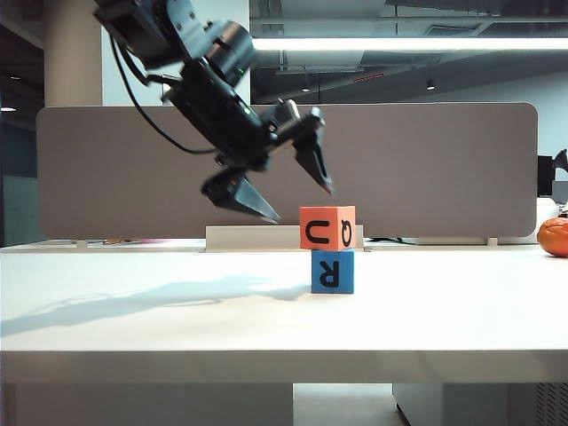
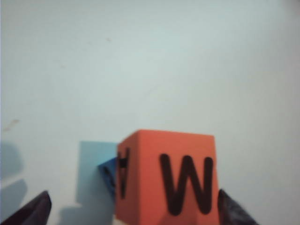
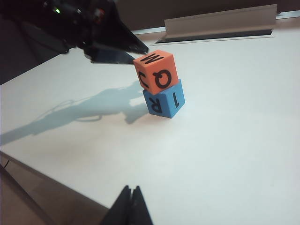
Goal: Stack one letter block on top of another letter block.
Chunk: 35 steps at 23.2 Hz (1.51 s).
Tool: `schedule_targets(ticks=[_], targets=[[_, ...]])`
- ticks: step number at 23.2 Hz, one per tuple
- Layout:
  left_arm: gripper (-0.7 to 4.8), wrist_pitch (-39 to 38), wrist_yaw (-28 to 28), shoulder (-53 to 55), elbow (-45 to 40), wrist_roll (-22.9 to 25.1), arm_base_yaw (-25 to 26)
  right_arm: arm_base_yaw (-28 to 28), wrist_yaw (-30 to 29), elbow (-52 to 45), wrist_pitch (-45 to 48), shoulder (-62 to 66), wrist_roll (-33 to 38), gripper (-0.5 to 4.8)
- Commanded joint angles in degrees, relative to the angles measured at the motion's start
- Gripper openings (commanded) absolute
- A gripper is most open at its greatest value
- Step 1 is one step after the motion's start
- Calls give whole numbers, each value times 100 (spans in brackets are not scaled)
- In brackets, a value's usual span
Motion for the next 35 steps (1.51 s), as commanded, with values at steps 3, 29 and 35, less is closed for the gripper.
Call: schedule_targets(ticks=[3, 29, 35], targets=[[236, -254, 201, -619, 144, 44, 503, -2, 221, -33, 57, -11, -17, -8], [-6, -173, -1158, -5386, -3501, 1910, 1202, -9, 2920, -33, 87, -9, -968, -8], [-6, -39, -1176, -6649, -4476, 1635, 1200, -9, 2988, -33, 85, -11, -970, -8]])
